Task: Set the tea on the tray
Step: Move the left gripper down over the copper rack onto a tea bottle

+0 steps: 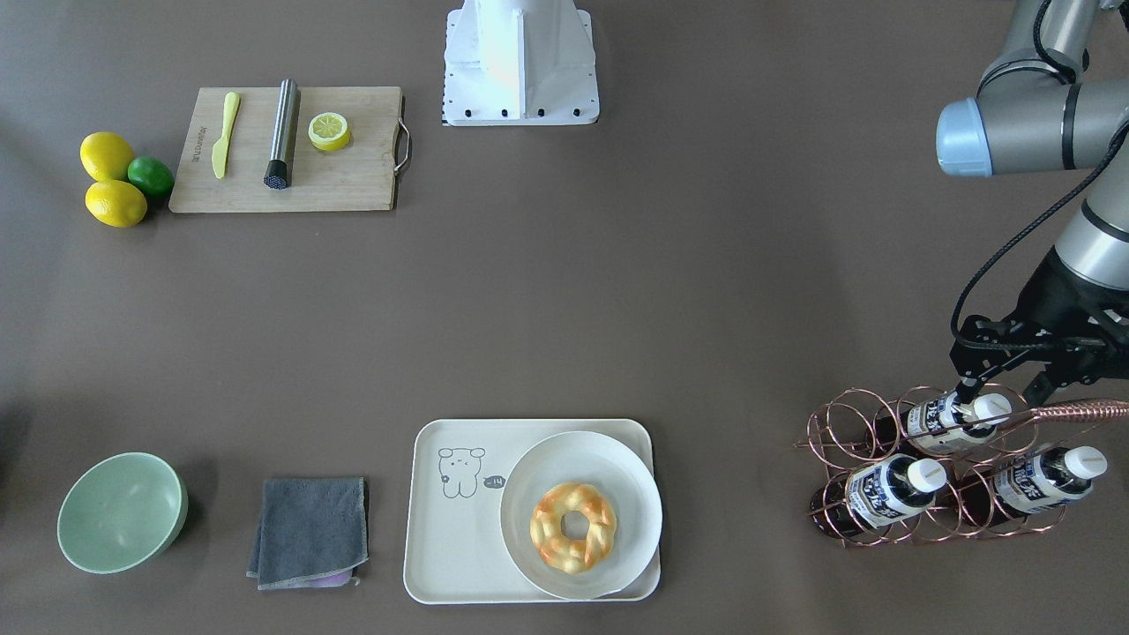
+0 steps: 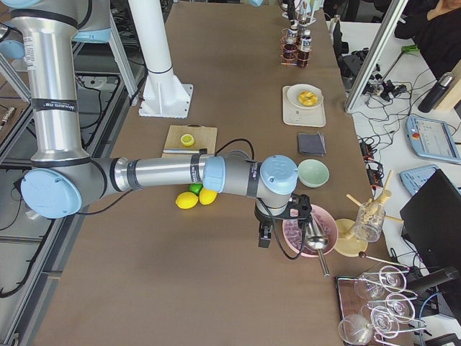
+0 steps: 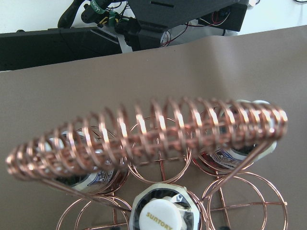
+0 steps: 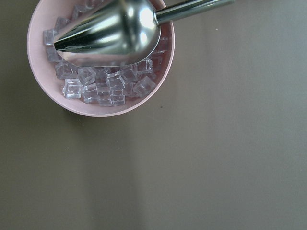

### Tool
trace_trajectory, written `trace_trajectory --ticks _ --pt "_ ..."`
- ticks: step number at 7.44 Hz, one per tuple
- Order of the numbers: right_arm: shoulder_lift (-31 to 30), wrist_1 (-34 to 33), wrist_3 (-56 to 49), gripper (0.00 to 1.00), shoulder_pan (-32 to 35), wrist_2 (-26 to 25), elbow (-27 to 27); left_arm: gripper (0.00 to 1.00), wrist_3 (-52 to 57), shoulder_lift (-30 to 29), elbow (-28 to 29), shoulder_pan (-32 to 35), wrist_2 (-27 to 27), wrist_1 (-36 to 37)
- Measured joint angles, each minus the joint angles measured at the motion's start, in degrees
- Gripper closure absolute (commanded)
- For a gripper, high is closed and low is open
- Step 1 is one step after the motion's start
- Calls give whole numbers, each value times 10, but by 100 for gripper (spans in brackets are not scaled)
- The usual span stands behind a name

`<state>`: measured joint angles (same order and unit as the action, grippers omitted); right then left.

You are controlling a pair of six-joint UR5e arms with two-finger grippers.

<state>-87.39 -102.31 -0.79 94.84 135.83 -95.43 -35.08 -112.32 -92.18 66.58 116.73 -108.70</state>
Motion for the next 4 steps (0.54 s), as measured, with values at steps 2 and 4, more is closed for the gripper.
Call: trace_trajectory --ticks 2,4 --pt "0 0 0 0 1 -1 1 26 -1 -4 18 0 1 -23" --pt "-1 -1 0 0 1 -2 3 27 -2 -1 21 0 3 -32"
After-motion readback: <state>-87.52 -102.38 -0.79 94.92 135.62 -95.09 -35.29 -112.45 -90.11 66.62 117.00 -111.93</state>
